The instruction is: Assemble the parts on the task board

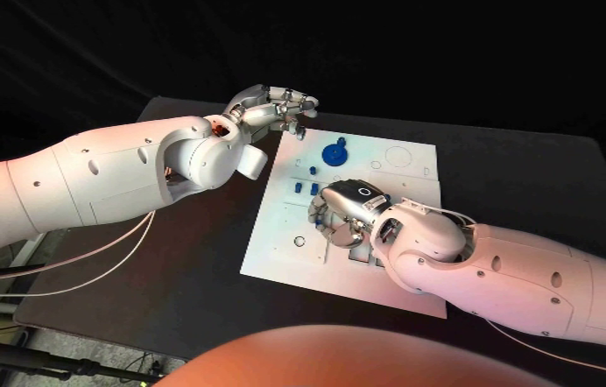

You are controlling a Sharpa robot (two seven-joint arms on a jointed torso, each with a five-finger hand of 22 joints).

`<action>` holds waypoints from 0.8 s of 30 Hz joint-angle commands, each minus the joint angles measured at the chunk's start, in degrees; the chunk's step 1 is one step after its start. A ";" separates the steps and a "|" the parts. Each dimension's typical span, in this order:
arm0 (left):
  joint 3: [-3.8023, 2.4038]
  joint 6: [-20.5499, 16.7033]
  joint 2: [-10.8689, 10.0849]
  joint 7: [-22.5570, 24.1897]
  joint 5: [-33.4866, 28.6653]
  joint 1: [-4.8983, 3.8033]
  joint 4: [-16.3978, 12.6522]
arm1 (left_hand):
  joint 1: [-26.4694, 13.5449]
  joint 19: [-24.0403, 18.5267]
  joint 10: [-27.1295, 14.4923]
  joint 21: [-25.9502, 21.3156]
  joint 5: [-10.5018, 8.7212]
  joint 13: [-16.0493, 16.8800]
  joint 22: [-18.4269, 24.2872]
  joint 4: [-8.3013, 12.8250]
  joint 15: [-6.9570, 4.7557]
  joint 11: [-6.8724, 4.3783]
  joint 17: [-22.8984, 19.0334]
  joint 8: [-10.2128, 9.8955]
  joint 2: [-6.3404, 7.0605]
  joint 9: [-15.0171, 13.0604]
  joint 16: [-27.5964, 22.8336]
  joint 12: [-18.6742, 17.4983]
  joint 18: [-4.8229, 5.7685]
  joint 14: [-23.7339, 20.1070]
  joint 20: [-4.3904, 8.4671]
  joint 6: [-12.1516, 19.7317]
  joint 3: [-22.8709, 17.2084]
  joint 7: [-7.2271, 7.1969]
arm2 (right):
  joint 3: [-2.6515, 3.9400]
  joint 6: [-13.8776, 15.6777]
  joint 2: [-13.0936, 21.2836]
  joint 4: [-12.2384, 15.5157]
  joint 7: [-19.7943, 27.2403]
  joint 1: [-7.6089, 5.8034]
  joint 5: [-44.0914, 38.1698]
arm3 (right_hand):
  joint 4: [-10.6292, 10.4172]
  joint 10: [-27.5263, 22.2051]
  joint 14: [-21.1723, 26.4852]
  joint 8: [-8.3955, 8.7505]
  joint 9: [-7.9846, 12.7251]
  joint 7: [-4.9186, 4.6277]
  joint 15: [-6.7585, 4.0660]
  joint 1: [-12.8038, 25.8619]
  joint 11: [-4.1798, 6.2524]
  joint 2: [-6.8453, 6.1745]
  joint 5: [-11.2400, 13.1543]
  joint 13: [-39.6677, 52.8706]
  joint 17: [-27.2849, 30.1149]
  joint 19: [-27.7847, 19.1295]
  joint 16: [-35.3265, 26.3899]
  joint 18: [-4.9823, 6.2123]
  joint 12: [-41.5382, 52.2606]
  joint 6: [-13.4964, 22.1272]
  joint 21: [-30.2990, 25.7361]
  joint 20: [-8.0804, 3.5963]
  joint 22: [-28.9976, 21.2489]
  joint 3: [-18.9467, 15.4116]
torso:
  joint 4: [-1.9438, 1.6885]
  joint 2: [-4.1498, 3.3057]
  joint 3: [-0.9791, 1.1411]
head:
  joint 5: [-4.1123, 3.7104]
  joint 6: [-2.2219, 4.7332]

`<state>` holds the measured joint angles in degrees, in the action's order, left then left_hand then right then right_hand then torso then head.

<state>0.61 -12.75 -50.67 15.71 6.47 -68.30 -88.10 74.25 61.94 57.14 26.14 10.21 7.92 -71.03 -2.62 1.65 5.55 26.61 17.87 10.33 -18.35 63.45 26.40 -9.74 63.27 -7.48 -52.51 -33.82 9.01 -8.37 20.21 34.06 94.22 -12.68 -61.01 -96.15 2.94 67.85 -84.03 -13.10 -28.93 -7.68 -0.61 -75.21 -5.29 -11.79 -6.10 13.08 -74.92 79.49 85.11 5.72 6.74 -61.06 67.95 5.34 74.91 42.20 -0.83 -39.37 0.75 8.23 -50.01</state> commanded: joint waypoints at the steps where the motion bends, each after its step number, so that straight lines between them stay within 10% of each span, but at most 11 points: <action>1: -0.04 1.01 0.11 -0.02 -0.09 -0.05 -0.13 | -0.53 0.37 -0.33 -0.17 -0.16 -0.05 0.06 0.05 -0.04 0.15 -0.05 0.12 0.18 -0.05 -0.39 0.05 -0.59 -0.04 -0.14 0.47 0.24 0.10 | -0.14 -2.08 -0.22 -0.20 0.15 0.14 -0.23 | -0.28 0.24 -3.60 0.40 0.08 -0.09 0.43 1.52 0.93 -0.62 0.30 -0.40 -4.10 -0.47 -0.11 -0.31 -0.93 0.77 -0.75 0.20 0.99 -1.03 | -0.03 -0.02 -0.01 | -0.04 0.01; 24: -0.03 0.92 0.04 -0.21 -0.16 -0.04 0.19 | -1.00 0.44 -0.47 -0.46 -0.46 -0.11 0.23 -0.45 0.03 0.20 -0.15 0.16 -0.03 -0.08 -0.37 0.01 -0.58 -0.05 -0.20 0.64 0.50 0.11 | 0.06 4.89 4.76 4.26 0.54 -0.72 -0.21 | 0.21 -7.69 -2.25 2.97 1.44 -2.01 2.31 3.16 -1.27 -3.00 -0.22 -2.83 -0.26 -3.94 -1.99 1.19 -2.13 4.69 -8.49 2.10 -3.40 -5.03 | 0.14 0.13 0.06 | -0.49 0.26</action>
<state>0.61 -12.67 -50.69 15.34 6.45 -68.29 -87.90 73.72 62.15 56.94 25.87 9.96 7.88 -70.85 -2.85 1.65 5.75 26.54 17.88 10.42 -18.35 63.45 26.40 -9.73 63.27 -7.69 -52.32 -33.59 9.20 -8.43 22.46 38.32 97.70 -12.66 -61.42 -96.17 3.14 60.58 -84.03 -10.34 -27.56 -9.77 1.24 -72.16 -6.45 -14.58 -5.99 10.30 -74.91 75.91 83.33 5.72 4.33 -56.75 59.74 7.47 71.60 37.52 -0.75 -39.29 0.82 7.89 -49.91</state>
